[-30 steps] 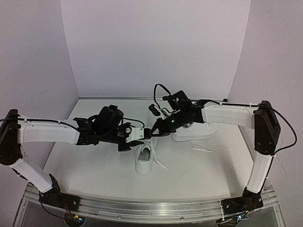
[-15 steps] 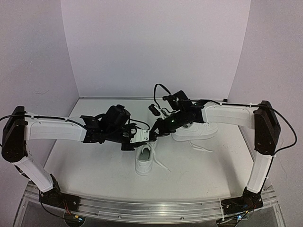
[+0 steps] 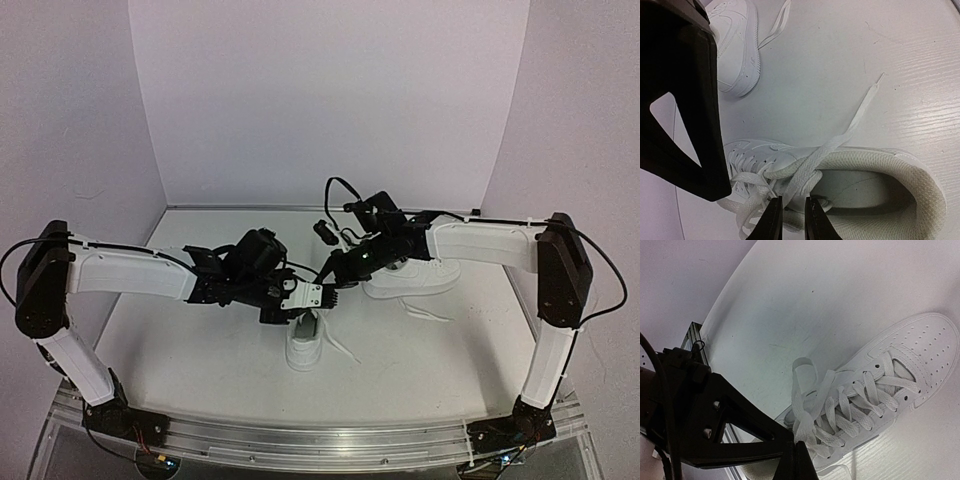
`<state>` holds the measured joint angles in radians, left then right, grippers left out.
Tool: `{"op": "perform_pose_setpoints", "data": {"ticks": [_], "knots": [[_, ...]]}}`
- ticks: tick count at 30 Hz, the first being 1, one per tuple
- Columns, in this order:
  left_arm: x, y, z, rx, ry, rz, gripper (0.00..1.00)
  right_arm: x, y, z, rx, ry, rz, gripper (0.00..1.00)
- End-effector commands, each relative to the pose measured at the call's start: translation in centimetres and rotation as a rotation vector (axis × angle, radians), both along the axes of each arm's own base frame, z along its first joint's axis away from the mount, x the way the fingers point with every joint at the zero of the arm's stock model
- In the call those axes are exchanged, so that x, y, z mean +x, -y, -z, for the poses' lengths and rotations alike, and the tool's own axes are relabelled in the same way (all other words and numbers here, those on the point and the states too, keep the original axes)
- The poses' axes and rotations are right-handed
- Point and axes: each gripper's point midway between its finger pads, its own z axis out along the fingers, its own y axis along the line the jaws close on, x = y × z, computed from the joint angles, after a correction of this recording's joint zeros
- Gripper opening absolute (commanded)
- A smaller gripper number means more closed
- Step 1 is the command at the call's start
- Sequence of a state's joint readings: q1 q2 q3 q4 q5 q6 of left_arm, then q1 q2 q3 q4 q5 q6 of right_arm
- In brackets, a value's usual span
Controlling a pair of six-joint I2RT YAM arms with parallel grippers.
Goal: Tie the shoes
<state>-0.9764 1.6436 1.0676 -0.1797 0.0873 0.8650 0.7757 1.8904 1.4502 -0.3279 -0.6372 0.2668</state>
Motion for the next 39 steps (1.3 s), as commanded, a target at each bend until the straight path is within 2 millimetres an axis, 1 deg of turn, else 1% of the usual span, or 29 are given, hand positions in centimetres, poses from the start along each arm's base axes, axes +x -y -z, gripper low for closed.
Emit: {"op": "perform_pose_setpoints", "data": {"ticks": [1,4,8,15,19,24,25,28,30,33,39], "knots": [[1.0,0.6,-1.4,-0.01,0.048,-0.014,0.16,0.1,-0.4,-0.2,0.024,0.012,-0.009,0.0],[1.3,0.5,-1.4,0.0,0.065,-0.025,0.17,0.2,-0.3,-0.2,0.023,0.011,-0.009,0.0],[1.4,0.6,-1.5,-0.003,0.092,-0.027,0.2,0.2,-0.4,-0.3,0.026,0.009,-0.01,0.0],[2.0,0.8,-2.1,0.001,0.136,-0.044,0.2,0.2,-0.5,-0.2,0.026,0.006,-0.011,0.0],[2.3,1.1,-2.2,0.002,0.155,-0.054,0.14,0.2,-0.5,-0.1,0.026,0.005,-0.011,0.0],[2.4,1.3,-3.1,-0.03,0.173,-0.065,0.01,0.1,-0.5,-0.3,0.028,0.006,-0.012,0.0],[2.4,1.2,-3.3,-0.039,0.174,-0.068,0.0,0.1,-0.5,-0.3,0.029,0.005,-0.013,0.0],[2.3,1.1,-4.0,-0.072,0.176,-0.082,0.0,0.1,-0.5,-0.3,0.031,0.006,-0.013,0.0],[2.1,1.1,-4.8,-0.109,0.176,-0.088,0.0,0.1,-0.5,-0.3,0.03,0.005,-0.013,0.0],[1.9,1.0,-5.5,-0.141,0.174,-0.091,0.0,0.2,-0.4,-0.3,0.03,0.005,-0.012,0.0],[1.3,0.8,-5.2,-0.138,0.147,-0.078,0.0,0.2,-0.4,-0.2,0.029,0.004,-0.012,0.0]]}}
